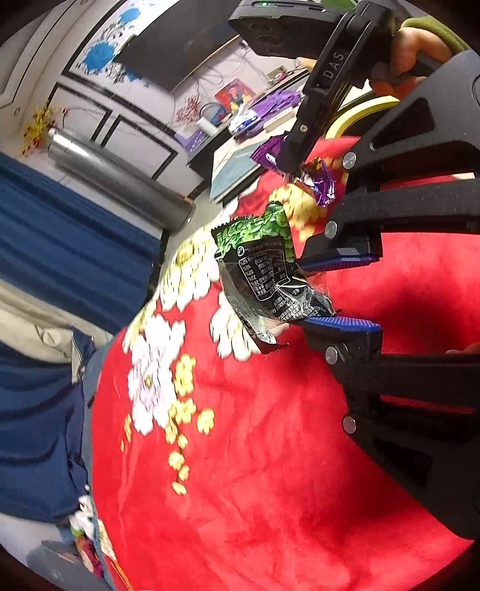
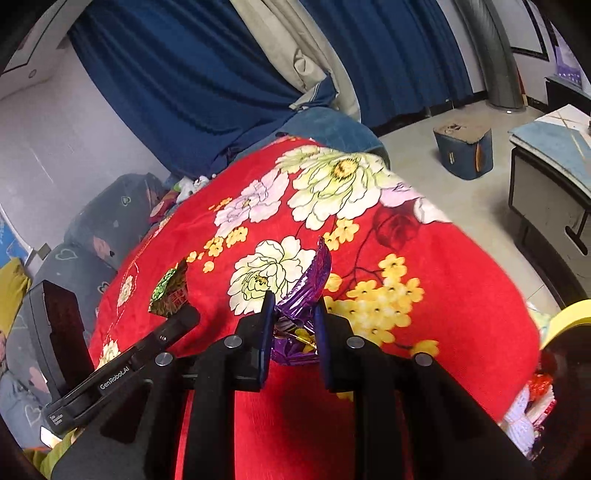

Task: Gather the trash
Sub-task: 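Lift the purple wrapper and black packet and carry both over the bin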

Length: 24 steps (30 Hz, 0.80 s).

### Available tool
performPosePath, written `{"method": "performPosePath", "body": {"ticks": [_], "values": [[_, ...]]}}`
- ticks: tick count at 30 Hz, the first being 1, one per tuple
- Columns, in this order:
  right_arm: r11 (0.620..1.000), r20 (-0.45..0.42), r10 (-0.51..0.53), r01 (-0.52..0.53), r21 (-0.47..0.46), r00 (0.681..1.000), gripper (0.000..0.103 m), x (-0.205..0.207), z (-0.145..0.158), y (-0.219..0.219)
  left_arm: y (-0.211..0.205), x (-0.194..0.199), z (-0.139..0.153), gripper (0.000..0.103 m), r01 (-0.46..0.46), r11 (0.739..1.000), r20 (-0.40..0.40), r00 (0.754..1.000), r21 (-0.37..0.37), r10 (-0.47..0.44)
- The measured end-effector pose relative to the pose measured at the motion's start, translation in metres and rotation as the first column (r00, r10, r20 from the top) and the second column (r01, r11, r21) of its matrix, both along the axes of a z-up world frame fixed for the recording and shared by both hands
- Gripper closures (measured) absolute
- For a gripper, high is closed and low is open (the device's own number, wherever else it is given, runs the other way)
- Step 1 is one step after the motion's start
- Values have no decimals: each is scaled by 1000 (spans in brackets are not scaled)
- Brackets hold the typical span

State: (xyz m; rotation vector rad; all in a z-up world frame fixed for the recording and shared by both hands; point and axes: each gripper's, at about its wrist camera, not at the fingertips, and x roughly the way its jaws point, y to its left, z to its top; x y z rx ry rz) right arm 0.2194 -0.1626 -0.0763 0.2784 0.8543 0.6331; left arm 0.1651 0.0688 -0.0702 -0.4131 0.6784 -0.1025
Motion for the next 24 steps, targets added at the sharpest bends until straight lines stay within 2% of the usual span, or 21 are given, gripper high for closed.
{"method": "performPosePath", "body": {"ticks": [13,20,24], "values": [[998,74,-66,66,-7,995,83,-24,25,-56,-58,-13,23,88,153,987,52,987,40,-155],[990,106,-133,138,-38,985,83,-40,29,-97,-95,-14,21,88,250,966,43,966,68,-254],[980,100,-184,190,-57,978,83,-48,22,-125,-125,-12,17,88,323,941,26,945,103,-327]]}}
